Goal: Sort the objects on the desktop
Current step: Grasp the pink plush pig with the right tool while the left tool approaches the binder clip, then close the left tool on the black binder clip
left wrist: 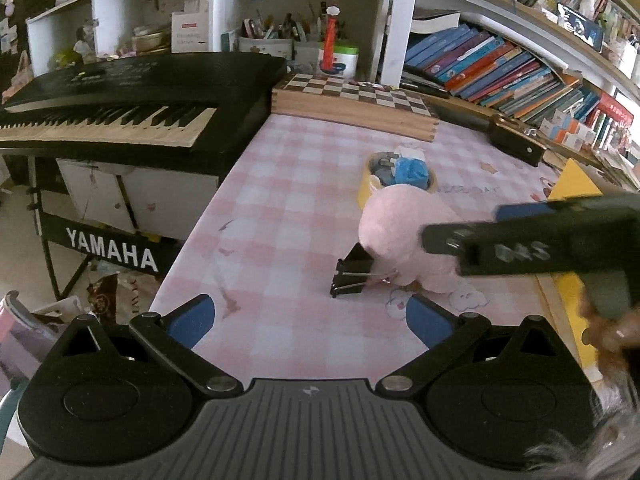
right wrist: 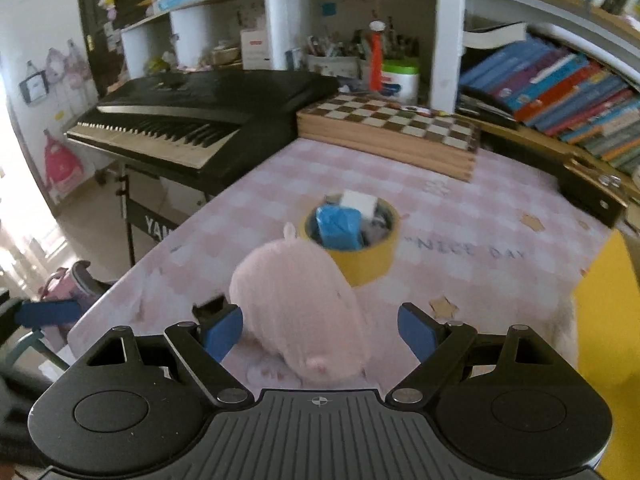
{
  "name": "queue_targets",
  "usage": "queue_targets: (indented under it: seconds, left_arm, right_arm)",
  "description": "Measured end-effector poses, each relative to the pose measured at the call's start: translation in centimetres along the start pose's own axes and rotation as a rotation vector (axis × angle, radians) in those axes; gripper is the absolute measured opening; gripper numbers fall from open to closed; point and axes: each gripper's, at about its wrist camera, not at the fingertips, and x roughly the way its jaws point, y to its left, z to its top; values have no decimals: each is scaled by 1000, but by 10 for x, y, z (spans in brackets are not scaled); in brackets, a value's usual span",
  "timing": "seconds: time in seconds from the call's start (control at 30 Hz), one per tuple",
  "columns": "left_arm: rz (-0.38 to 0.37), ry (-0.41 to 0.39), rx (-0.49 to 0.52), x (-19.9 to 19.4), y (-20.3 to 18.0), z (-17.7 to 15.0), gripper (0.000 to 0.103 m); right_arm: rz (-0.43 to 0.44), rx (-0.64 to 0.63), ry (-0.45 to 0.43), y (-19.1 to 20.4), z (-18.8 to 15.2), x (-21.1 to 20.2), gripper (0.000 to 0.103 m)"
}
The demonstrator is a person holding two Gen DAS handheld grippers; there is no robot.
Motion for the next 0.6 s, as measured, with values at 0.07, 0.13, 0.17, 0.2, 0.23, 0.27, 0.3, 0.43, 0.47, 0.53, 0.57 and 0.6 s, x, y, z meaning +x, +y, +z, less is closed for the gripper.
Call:
queue_targets:
  seconds: [0.07, 0.13, 0.17, 0.2, 0.23, 0.27, 0.3, 0.43, 0.47, 0.53, 0.57, 0.6]
  left_arm:
    - [-8, -1, 4, 2, -1, 1, 103]
    - [-7, 2, 10, 5, -3, 2, 103]
    - [-7, 5, 10, 6, -3, 3, 103]
    - [-6, 8, 8, 8, -3, 3, 103]
    - [-8, 10, 6, 9, -3, 4, 102]
    - [-12, 13, 4, 11, -3, 5, 101]
    - [-15, 17, 3, 12, -3, 5, 101]
    - [-30, 39, -7, 23, -4, 7, 98]
    - [-33, 44, -8, 26, -5, 8, 97]
    - [-40, 50, -8, 32, -7, 10, 96]
    - [-45, 51, -10, 34, -8, 11, 95]
    - [-48, 51, -14, 37, -10, 13, 94]
  right_arm:
    - [27, -17, 42, 1, 6, 14, 87]
    - [51, -33, 77, 2, 10, 27, 87]
    - [57, -40, 86, 2, 11, 33, 87]
    - [62, -47, 95, 3, 11, 37, 87]
    - [67, -51, 103, 4, 11, 41, 87]
    - [78, -49, 108, 3, 11, 44, 86]
    - [92, -46, 114, 2, 11, 46, 82]
    - [132, -5, 111, -9, 13, 38, 67]
    - [134, 14, 106, -13, 14, 32, 67]
    - [130, 44, 76, -19, 16, 17, 67]
    - [120, 56, 57, -23, 17, 9, 67]
    - [107, 67, 40, -27, 18, 3, 67]
